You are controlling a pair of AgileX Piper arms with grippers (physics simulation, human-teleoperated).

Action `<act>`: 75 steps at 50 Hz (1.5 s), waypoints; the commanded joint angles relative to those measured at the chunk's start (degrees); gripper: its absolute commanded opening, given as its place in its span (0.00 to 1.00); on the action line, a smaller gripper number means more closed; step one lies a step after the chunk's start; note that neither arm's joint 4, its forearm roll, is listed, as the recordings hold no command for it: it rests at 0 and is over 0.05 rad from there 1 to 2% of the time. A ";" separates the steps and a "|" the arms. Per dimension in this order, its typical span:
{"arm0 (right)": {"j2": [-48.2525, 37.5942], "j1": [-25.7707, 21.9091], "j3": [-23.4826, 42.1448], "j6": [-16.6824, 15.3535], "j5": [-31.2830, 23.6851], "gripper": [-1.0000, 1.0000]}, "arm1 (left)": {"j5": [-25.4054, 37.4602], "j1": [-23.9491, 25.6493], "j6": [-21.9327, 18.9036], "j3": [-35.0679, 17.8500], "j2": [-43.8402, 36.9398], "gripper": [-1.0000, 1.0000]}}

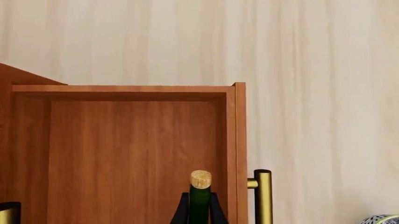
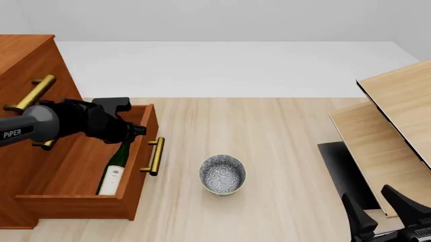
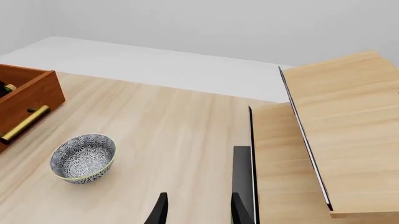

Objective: Put the wine bottle in the bottom drawer of the cabinet.

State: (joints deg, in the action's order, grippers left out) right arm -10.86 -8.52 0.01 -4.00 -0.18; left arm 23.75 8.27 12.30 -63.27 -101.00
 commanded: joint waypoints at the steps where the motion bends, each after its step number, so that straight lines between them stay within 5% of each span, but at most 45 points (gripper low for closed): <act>1: 0.35 0.25 0.00 -0.04 -0.02 1.00 | 3.17 0.32 -1.16 5.33 0.51 0.00; 7: 0.45 0.27 0.00 0.00 -0.09 1.00 | 3.24 -0.44 -2.05 5.51 0.49 0.00; 8: 0.47 0.26 0.00 0.02 -0.13 1.00 | 3.27 -0.92 -2.51 5.41 0.47 1.00; 35: 0.48 0.18 0.00 0.00 -0.18 1.00 | 5.65 -1.15 -4.43 3.38 1.31 1.00; 75: -0.86 0.17 0.00 0.25 1.96 1.00 | 18.13 -5.79 -11.17 -8.68 8.11 1.00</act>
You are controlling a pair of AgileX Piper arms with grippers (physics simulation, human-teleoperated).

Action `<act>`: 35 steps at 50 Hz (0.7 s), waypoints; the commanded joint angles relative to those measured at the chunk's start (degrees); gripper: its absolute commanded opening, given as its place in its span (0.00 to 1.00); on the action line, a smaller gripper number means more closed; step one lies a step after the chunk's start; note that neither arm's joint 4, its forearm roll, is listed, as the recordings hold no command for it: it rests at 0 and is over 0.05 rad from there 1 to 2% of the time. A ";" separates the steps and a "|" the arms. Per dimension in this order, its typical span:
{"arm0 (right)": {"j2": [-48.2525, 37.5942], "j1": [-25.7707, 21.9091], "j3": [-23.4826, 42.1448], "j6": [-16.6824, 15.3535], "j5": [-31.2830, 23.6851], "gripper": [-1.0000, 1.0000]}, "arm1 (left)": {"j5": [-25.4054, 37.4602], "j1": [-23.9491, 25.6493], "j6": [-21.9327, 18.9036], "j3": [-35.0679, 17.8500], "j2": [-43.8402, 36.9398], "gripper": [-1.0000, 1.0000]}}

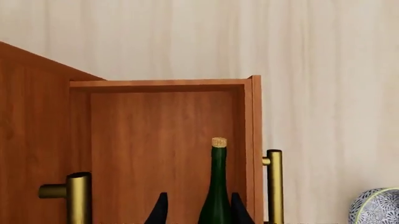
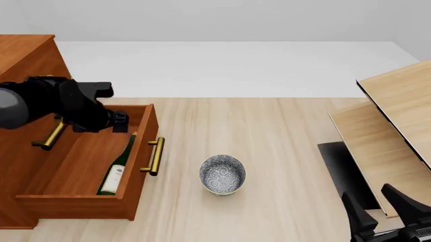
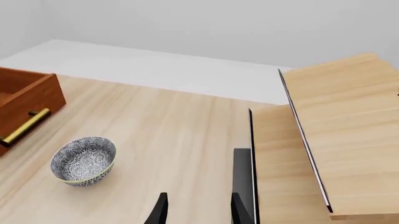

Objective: Put the wine bottle in the bottom drawer of the cabinet.

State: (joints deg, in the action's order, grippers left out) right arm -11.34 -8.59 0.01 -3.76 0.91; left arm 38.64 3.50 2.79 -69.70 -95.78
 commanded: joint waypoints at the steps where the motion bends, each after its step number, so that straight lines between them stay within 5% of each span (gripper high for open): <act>1: -0.44 0.21 0.00 0.00 0.93 1.00 | 3.42 -1.04 -1.70 -2.40 3.04 1.00; 35: -0.12 -0.54 0.00 -0.16 0.84 1.00 | 17.17 0.81 -5.11 -14.60 17.11 1.00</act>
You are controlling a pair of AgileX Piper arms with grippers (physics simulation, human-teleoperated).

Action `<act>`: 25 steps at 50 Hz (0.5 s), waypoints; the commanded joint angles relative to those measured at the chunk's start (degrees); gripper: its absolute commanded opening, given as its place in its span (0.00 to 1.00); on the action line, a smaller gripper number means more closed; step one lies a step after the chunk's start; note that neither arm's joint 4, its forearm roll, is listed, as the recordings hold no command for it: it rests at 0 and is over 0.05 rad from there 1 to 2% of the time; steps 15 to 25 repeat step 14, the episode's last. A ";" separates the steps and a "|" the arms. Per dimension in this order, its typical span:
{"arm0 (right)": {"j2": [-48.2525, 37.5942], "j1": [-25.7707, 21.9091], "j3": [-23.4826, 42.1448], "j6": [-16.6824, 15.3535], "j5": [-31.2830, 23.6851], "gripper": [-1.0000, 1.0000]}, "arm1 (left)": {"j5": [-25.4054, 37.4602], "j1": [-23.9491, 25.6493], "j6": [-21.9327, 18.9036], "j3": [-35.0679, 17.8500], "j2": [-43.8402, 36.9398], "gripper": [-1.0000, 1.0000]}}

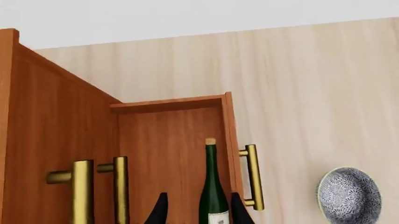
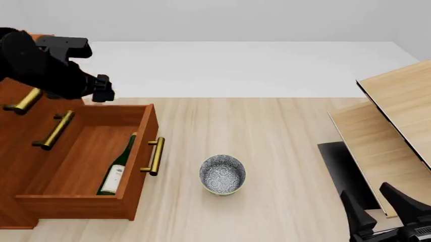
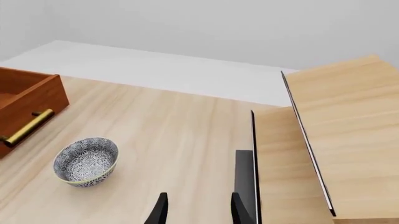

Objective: Put the wine bottle in the bottom drawer of the cabinet.

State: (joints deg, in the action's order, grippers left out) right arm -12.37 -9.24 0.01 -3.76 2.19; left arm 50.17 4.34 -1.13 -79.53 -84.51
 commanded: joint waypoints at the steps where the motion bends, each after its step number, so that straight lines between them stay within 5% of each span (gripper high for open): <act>1: 0.82 0.12 0.00 -0.16 -0.32 1.00 | 6.19 -0.08 -1.18 -5.46 6.31 1.00; 14: 0.58 0.05 0.01 -0.40 0.68 1.00 | 14.34 1.58 -2.52 -13.79 13.24 1.00; 25: 0.58 0.05 0.01 -0.40 0.68 1.00 | 14.34 1.58 -2.52 -13.79 13.24 1.00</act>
